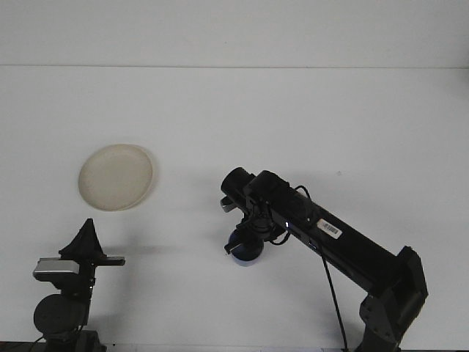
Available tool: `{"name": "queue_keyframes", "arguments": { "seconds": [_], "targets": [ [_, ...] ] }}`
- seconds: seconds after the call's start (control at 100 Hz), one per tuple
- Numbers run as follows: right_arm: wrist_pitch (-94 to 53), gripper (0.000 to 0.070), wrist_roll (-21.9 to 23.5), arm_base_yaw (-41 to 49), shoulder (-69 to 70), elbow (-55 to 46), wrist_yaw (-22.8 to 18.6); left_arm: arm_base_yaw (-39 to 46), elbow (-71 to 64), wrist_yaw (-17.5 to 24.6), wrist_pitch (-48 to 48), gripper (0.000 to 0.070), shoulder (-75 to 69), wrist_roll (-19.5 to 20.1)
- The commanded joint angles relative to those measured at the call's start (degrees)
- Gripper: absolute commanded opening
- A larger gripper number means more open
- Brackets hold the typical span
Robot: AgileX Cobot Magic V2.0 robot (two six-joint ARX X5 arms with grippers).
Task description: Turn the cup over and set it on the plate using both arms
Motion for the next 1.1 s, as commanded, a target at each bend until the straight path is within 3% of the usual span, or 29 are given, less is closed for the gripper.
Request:
{"name": "queue_keyframes", "arguments": {
  "seconds": [0.0, 0.1, 0.18, 0.64, 0.93, 1.09],
  "targets": [
    [-0.22, 0.0254, -0.24, 0.42, 1.27, 1.73, -0.17, -0.02, -1.16, 0.07, 0.85, 0.0011, -0.07, 0.11],
    [-1.9, 0.0376, -0.24, -0.09, 1.14, 3.45, -0.17, -0.02, -1.16, 0.07, 0.85, 0.0011, -0.07, 0.11],
    [-2.14, 0.0428, -0.42, -0.31, 0.83, 4.87, -0.17, -0.02, -1.16, 0.07, 0.83, 0.0011, -0.07, 0.11],
    [-2.58, 0.0428, -5.4, -6.73, -9.62, 7.3, -2.64, -0.02, -1.16, 0.07, 0.85, 0.0011, -0.07, 0.11],
    [-2.58, 0.0428, -12.46, -21.51, -17.88, 7.28, -2.34, -0.02, -1.16, 0.07, 0.85, 0.0011, -0.07, 0.11],
    [-2.54, 0.0428, -13.77, -31.04, -21.66, 6.64, -2.49, -0.02, -1.16, 0.07, 0.85, 0.0011, -0.07, 0.13]
  ]
}}
